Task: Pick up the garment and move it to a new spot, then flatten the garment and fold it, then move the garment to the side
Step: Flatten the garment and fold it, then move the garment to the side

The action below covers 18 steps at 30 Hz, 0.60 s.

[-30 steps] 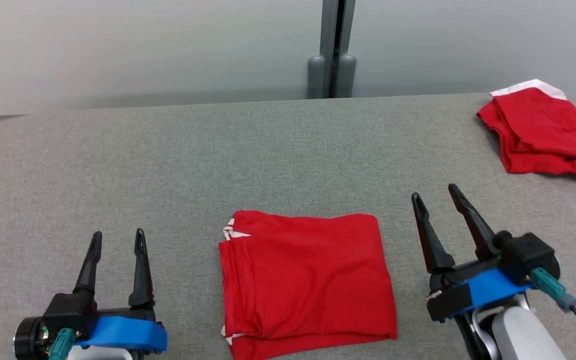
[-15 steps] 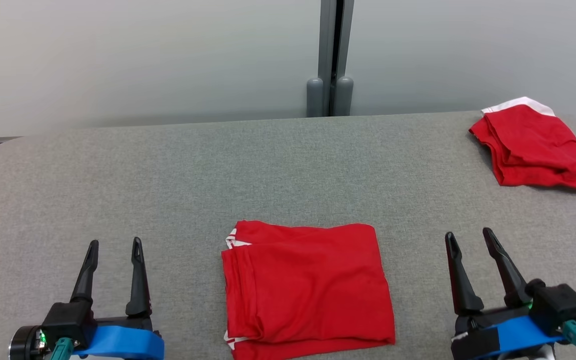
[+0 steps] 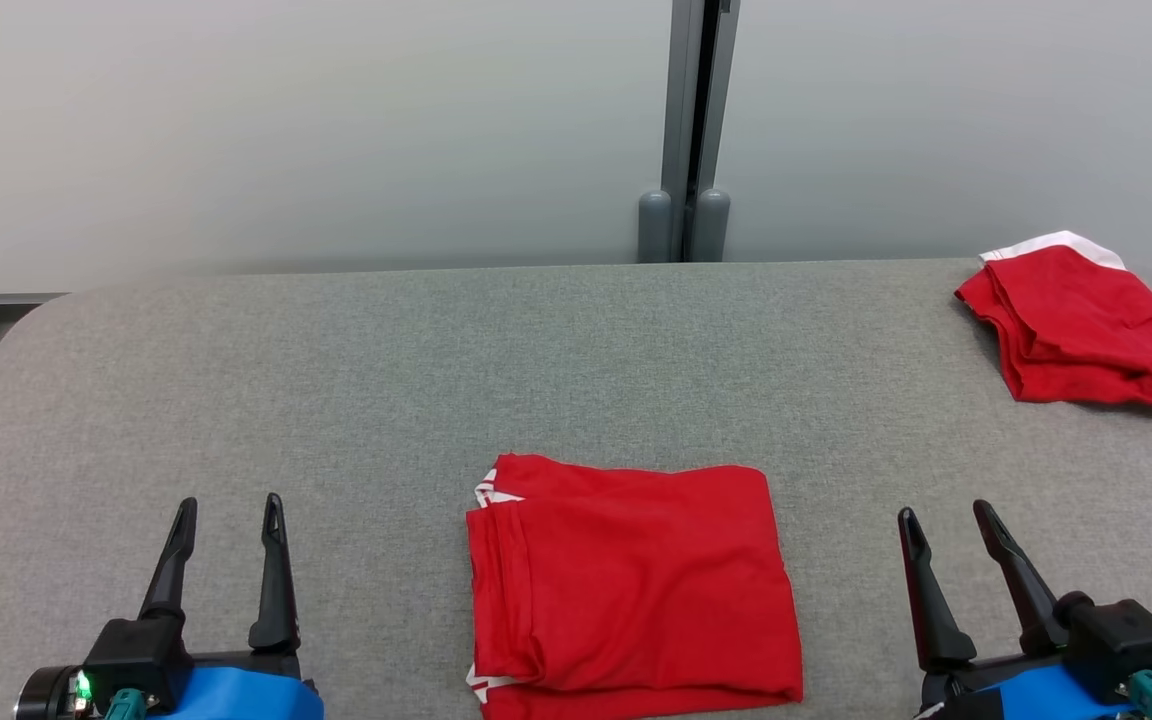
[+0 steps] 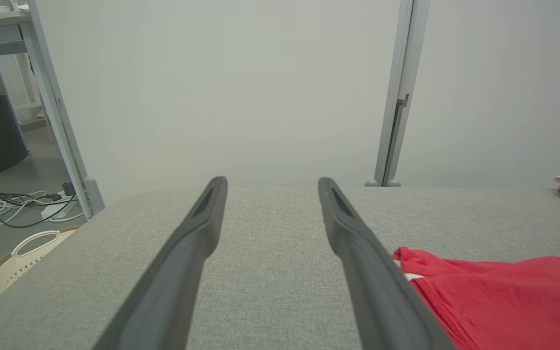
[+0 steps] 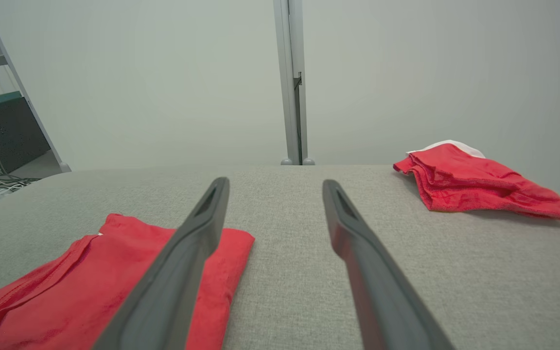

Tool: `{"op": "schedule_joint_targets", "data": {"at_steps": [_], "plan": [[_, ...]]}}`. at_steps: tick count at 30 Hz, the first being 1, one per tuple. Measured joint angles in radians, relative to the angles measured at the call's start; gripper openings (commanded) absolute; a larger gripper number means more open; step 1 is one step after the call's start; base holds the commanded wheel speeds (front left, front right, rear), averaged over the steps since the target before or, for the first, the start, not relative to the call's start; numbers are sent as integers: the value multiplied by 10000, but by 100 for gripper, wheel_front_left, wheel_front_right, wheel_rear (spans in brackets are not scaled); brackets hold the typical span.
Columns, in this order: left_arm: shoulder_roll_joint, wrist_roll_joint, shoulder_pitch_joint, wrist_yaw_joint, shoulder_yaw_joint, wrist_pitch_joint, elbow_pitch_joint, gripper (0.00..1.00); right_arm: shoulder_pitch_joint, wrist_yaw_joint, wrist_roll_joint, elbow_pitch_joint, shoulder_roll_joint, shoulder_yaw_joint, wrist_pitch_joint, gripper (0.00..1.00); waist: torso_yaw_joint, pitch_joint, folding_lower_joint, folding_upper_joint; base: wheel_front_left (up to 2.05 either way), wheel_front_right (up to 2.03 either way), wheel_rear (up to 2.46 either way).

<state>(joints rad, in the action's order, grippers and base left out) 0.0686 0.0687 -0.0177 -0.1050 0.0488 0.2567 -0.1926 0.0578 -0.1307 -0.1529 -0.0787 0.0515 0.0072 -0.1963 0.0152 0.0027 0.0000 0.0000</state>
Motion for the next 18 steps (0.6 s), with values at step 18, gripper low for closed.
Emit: {"op": "schedule_joint_targets", "data": {"at_steps": [18], "plan": [[81,102,-30,165,-155,-117,54,100,206,0,-69,188,0,-77,303,100,35,34,0,0,0,0,0]]}}
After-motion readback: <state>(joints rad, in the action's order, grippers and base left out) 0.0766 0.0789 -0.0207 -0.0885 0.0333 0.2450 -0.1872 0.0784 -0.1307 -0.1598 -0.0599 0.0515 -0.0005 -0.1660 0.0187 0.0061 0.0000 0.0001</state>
